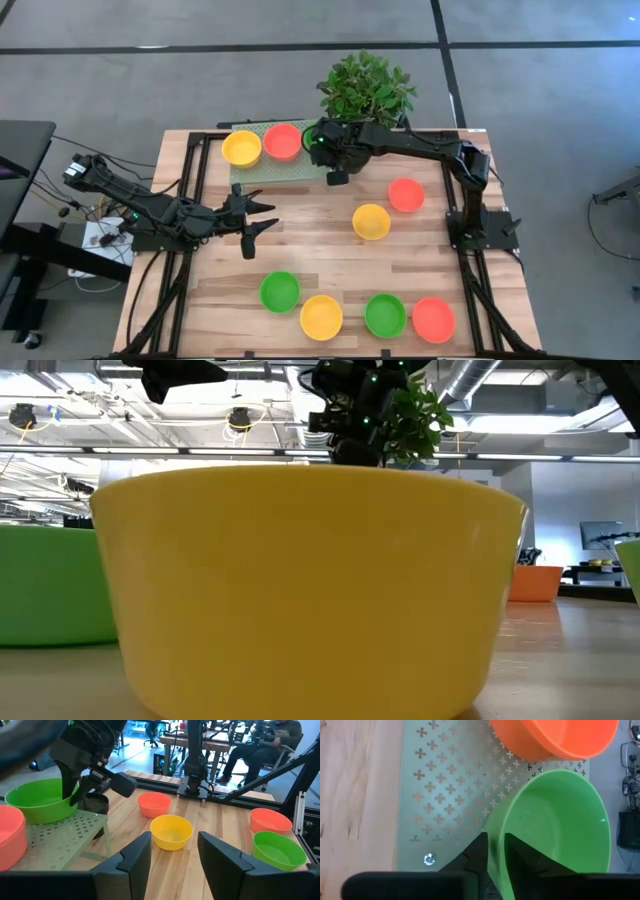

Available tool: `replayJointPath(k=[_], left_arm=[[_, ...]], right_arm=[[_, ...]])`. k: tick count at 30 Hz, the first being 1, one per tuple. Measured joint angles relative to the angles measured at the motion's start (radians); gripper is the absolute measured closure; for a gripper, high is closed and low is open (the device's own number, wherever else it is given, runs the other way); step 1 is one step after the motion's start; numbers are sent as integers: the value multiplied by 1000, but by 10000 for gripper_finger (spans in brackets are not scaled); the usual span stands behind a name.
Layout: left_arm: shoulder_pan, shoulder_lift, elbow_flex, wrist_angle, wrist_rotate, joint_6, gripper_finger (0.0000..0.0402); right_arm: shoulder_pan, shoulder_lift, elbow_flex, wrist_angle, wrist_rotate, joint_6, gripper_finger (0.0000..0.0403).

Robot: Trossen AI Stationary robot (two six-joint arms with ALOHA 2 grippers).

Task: Pick & Place Mini bowls
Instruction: Put the green bowl on the shelf, then stack the green bowl on top of the other green bowl on the shelf

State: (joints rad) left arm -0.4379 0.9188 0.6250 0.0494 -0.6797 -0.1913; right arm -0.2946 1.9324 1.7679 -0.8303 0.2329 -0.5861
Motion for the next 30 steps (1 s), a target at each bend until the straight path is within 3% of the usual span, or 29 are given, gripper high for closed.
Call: replayJointPath(k=[8,19,24,30], left_arm=[[0,0,0,-4,0,0,238],[0,0,0,-5,0,0,238],[0,0,0,-4,0,0,238],[0,0,0,-4,0,0,238]], right_arm=[[60,0,0,0,8,-25,303],[201,-2,3,-2,288,-78,219],[288,-7,61,-32,300,-62,192],[415,-19,184,-198,299,46,188]])
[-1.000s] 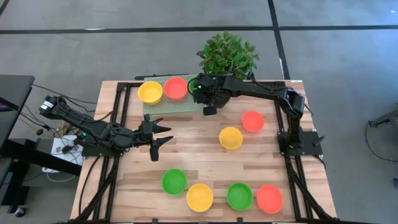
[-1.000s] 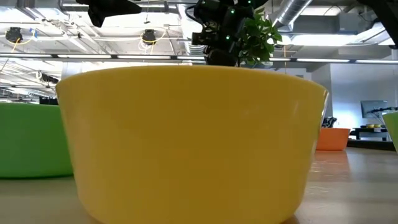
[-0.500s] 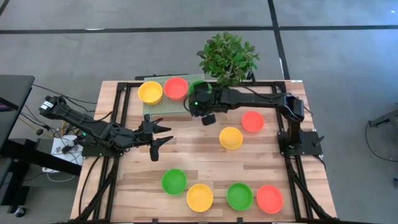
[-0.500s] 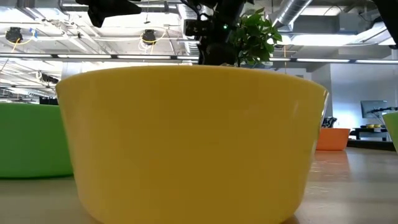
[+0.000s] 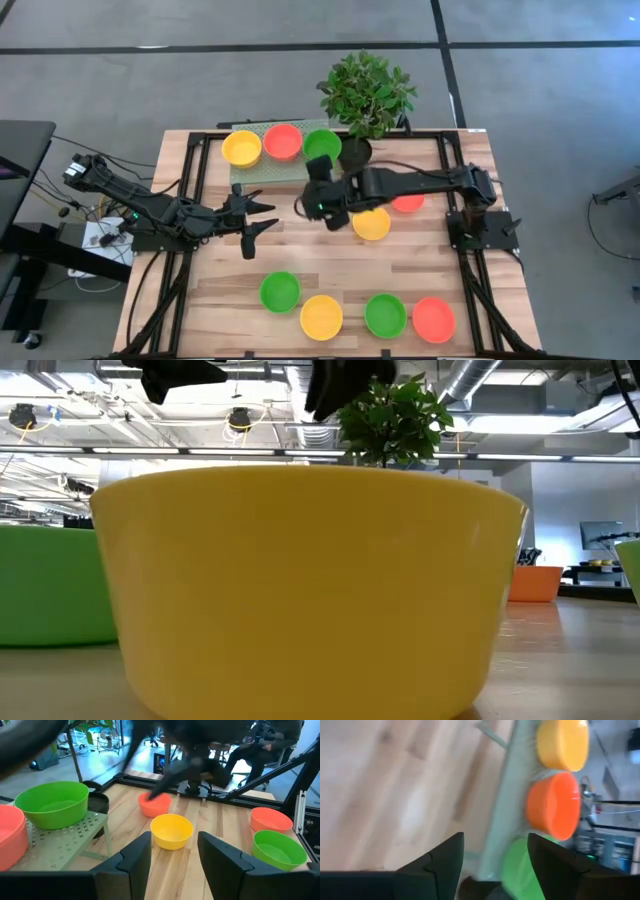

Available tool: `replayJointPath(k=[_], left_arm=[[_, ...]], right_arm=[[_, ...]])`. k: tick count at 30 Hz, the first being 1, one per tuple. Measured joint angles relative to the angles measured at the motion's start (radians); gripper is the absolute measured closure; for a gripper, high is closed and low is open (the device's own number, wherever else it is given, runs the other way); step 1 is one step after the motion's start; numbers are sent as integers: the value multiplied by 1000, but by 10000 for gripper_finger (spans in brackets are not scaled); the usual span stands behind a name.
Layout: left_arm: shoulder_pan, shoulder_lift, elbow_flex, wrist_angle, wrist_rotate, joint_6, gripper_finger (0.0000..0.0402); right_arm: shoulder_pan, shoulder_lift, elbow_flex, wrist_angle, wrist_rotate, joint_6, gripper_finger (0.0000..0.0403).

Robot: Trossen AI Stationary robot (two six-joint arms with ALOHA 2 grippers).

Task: Pick & Place Mini bowls
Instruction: Stack the green bowl on top of the other green bowl on the shelf

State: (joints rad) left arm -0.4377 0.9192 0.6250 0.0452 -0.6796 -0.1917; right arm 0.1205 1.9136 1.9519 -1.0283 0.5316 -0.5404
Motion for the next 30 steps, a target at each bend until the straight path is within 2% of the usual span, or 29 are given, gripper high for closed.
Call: replayJointPath(k=[3,7,10,12,16,19,23,26,30], left_arm=[[0,0,0,0,6,0,238],[0,0,0,-1,50,-1,238],[0,0,0,0,52,-1,238],[0,0,0,7,52,-1,238],[0,0,0,15,52,-1,238],[0,0,0,16,52,-1,238],[0,0,0,17,52,-1,238],[0,0,0,22,52,-1,238],[0,0,0,24,52,-1,238]], right_arm=[[41,-36,12,-101,-33,129,191],[81,-105,7,-291,-115,424,193],[123,-143,7,-382,-103,579,192],[160,-161,-9,-366,-86,619,192],[246,-220,-199,-115,-95,589,197],[297,-262,-418,156,-169,515,202],[303,-270,-667,631,-314,519,208],[289,-228,-737,858,-436,540,210],[281,-157,-734,889,-483,619,211]])
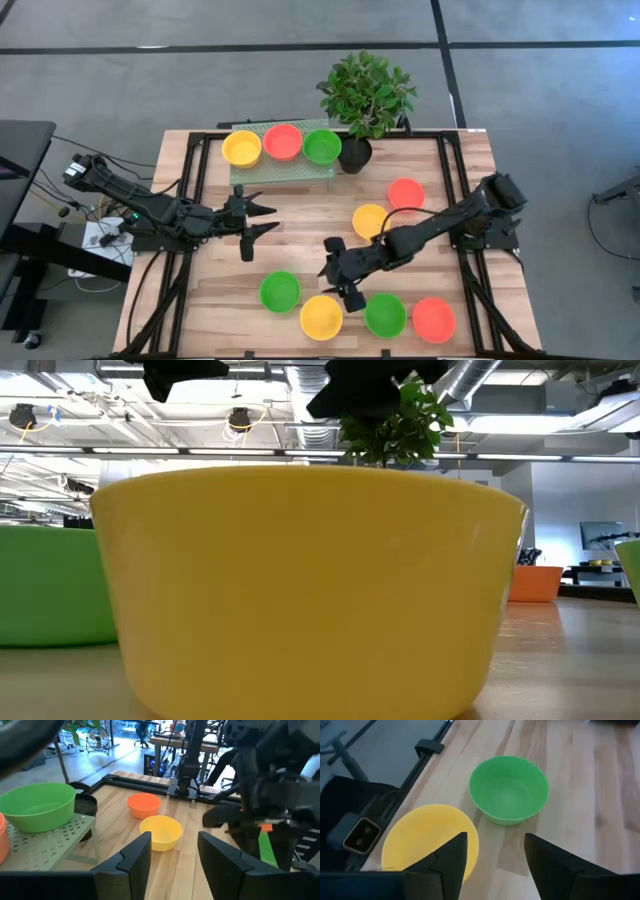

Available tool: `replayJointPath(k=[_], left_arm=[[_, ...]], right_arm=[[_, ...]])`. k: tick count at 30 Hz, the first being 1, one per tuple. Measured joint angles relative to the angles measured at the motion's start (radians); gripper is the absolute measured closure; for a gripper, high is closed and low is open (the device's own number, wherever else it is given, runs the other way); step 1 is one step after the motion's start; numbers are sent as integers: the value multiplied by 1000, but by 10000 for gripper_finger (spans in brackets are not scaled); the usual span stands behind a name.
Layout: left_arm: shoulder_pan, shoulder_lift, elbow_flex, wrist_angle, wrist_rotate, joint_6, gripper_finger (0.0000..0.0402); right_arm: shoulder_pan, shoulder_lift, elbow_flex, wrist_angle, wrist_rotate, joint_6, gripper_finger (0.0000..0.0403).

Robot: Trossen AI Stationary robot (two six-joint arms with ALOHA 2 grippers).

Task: Pick & Place Mini bowls
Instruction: Stack the green bowl on top of the other green bowl on the shelf

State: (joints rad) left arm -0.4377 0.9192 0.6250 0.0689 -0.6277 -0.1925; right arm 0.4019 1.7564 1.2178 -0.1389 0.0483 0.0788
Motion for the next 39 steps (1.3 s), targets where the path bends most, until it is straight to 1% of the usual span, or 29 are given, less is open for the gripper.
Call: replayJointPath(k=[4,9,12,14,16,19,21,22,24,27,34,39], left_arm=[[0,0,0,1,0,0,238],[0,0,0,0,0,-1,238],[0,0,0,0,0,-7,238],[0,0,0,0,0,-7,238],[0,0,0,0,0,-7,238],[0,0,0,0,0,-7,238],[0,0,0,0,0,-7,238],[0,0,0,0,0,-7,238],[0,0,0,0,0,-7,238],[0,0,0,0,1,-19,238],[0,0,0,0,1,-30,238],[0,0,0,0,1,-30,238]], right_arm=[[0,41,16,-4,-1,72,210],[2,40,22,-52,-25,87,213],[12,10,22,-129,-34,190,218],[20,-19,23,-221,-94,265,222],[34,-44,23,-314,-177,388,227],[70,-65,23,-391,-297,673,235],[105,-68,23,-402,-316,824,241],[123,-67,23,-407,-314,865,243],[154,-52,23,-402,-314,906,249],[189,-26,23,-396,-313,926,257],[184,0,23,-375,-308,926,266],[186,0,23,-373,-252,972,266]])
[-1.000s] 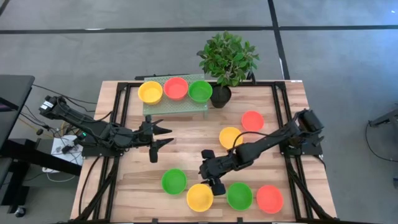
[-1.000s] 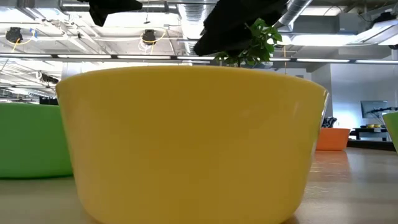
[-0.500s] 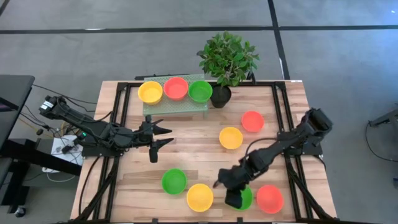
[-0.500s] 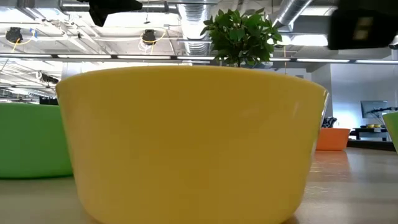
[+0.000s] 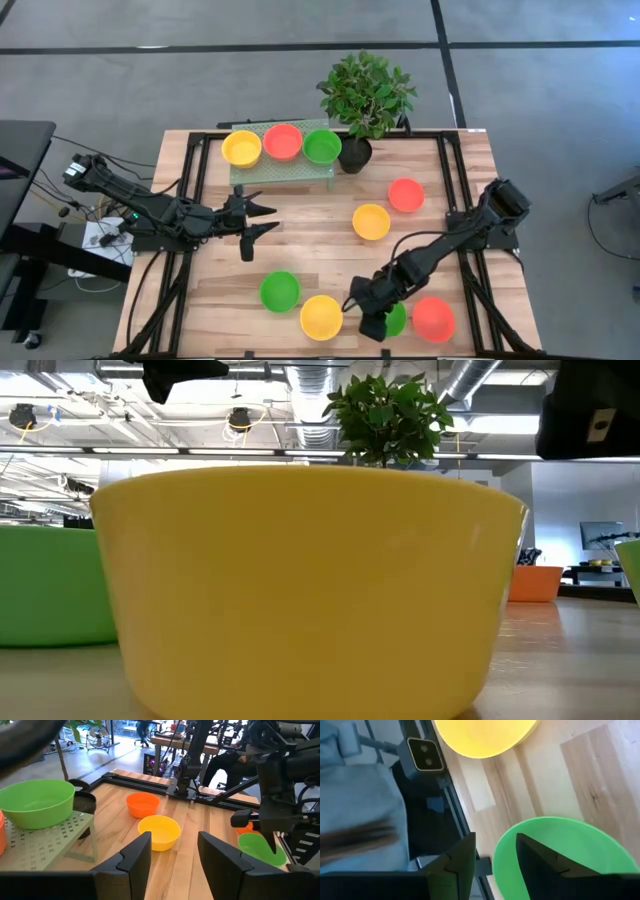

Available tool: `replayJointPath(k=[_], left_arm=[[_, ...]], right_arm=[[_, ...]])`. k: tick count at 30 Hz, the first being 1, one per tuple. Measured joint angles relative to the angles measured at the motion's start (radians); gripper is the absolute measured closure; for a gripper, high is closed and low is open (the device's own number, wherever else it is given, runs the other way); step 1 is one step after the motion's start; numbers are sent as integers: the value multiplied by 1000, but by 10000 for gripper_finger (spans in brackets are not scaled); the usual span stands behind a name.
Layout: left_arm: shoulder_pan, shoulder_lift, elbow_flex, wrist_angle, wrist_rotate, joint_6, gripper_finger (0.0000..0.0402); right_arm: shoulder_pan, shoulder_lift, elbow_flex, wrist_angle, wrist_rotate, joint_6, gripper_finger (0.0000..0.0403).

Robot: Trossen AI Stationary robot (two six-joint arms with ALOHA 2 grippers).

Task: Pick & Place Mini bowls
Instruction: Stack the green bowl on top of the other green bowl on the shelf

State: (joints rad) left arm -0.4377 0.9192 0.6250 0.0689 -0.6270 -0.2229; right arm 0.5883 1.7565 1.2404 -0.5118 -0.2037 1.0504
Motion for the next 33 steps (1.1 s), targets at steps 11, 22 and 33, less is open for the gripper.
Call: replayJointPath(k=[11,22,33], left_arm=[[0,0,0,36,0,-23,238],[1,0,0,65,0,-15,238],[1,-1,-1,90,0,35,238]], right_arm=[[49,17,2,1,100,173,267],[65,118,33,2,74,161,267],[60,180,32,-21,73,149,274]])
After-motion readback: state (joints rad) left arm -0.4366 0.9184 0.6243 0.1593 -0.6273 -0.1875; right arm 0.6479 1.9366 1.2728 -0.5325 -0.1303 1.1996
